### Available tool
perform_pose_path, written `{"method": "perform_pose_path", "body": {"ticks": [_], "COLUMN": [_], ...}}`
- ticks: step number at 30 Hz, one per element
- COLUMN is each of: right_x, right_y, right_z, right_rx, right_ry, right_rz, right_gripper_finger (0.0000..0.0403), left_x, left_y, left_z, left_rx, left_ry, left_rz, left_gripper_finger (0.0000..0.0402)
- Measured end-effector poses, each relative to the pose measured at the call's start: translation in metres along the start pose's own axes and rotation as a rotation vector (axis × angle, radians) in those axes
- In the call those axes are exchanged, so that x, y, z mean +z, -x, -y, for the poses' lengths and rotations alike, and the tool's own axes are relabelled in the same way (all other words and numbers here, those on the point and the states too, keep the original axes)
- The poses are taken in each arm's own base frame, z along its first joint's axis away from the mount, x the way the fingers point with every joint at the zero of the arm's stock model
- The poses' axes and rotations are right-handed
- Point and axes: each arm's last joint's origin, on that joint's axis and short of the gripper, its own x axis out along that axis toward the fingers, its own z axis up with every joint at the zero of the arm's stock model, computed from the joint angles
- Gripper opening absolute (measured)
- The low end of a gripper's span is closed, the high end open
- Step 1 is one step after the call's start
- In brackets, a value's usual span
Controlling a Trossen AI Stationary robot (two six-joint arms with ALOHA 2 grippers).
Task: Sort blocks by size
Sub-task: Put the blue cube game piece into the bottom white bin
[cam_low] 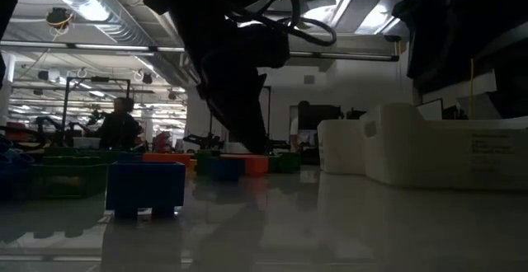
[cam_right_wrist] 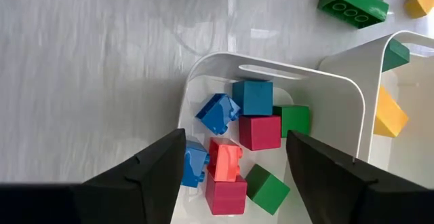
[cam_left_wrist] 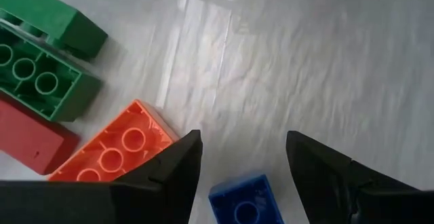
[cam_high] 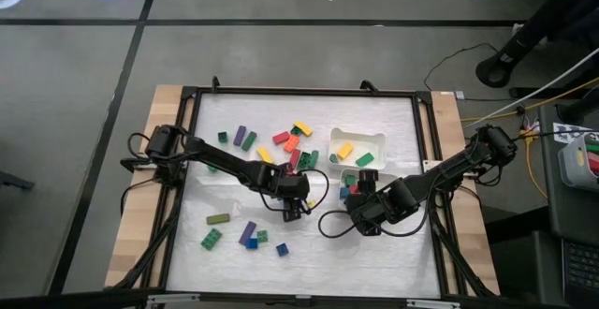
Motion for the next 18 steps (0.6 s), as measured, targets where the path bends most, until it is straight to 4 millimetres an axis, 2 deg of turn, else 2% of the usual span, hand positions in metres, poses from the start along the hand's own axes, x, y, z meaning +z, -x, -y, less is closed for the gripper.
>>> {"method": "perform_pose_path", "body": {"ticks": [12,18], "right_x": [0.000,0.000], "right_y": [0.000,0.000], "right_z": [0.000,0.000], "right_rx": [0.000,0.000], "right_ry": [-0.001,-0.001], "right_rz": [0.001,0.001], "right_gripper_finger": [0.0255,0.0255], "left_x": [-0.015,-0.017], "left_y": [0.004,0.003], "left_z": [-0.005,-0.003], "left_rx": [0.060,0.064], "left_ry": [0.097,0.140], "left_rz": [-0.152,-0.161], "left_gripper_finger": [0.0203,0.0203]}}
